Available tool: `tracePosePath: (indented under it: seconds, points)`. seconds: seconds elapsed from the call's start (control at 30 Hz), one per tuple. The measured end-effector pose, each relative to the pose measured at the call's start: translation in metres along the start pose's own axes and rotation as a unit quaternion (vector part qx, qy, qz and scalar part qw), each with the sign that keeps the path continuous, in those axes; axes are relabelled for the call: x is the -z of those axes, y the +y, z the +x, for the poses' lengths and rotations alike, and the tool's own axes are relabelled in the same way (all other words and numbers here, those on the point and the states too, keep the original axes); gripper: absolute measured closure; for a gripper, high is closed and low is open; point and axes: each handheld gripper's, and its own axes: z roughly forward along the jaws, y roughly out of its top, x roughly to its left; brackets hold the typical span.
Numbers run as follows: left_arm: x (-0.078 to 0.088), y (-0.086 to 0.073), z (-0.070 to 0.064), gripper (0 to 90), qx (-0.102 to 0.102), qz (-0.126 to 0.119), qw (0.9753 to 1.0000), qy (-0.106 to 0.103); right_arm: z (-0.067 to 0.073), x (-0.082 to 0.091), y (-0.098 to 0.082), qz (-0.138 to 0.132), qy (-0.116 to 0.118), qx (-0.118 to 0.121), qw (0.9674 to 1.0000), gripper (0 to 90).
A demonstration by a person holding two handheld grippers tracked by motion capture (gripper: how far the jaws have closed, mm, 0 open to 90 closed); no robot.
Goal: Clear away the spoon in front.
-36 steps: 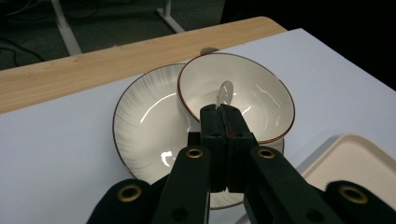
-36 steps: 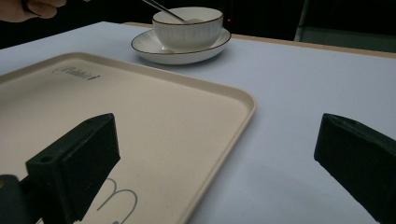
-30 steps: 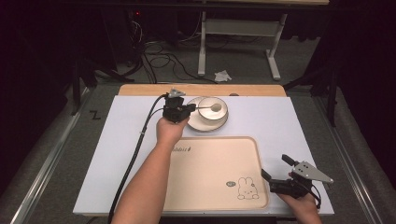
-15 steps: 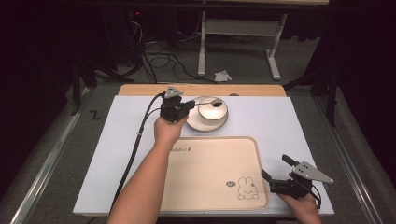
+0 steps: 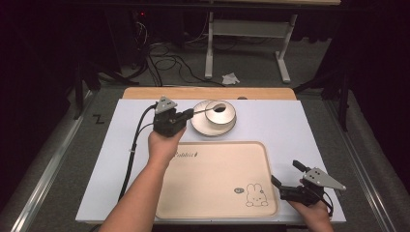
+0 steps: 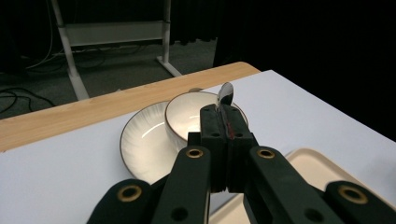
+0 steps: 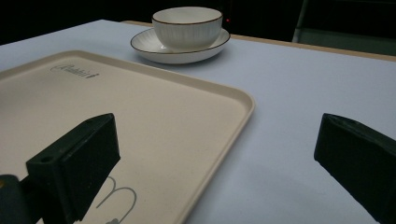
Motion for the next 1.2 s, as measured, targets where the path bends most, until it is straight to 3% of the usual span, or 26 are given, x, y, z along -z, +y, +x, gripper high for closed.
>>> tracePosePath:
  seconds: [0.27, 0.77, 0.9, 0.97, 1.2]
  points:
    - [0.045, -0.026, -0.001, 89.6, 0.006, -0.012, 0.9998, 0.011, 0.001, 0.000, 0.000, 0.003, -0.003, 0.001, 1.0000, 0.8]
    - [0.128, -0.095, -0.013, 89.5, 0.002, -0.026, 0.9985, 0.049, 0.001, 0.001, -0.001, 0.007, -0.007, 0.000, 0.9999, 0.7]
    - [0.139, -0.110, -0.020, 89.5, 0.000, -0.025, 0.9980, 0.059, 0.002, 0.002, -0.001, 0.007, -0.009, 0.000, 0.9999, 0.8]
    - [0.142, -0.117, -0.022, 89.5, 0.013, -0.029, 0.9981, 0.054, 0.001, 0.001, -0.002, 0.008, -0.010, 0.002, 0.9999, 0.8]
    - [0.131, -0.138, -0.026, 89.5, 0.015, -0.028, 0.9980, 0.054, 0.002, 0.001, -0.003, 0.012, -0.013, -0.001, 0.9998, 0.7]
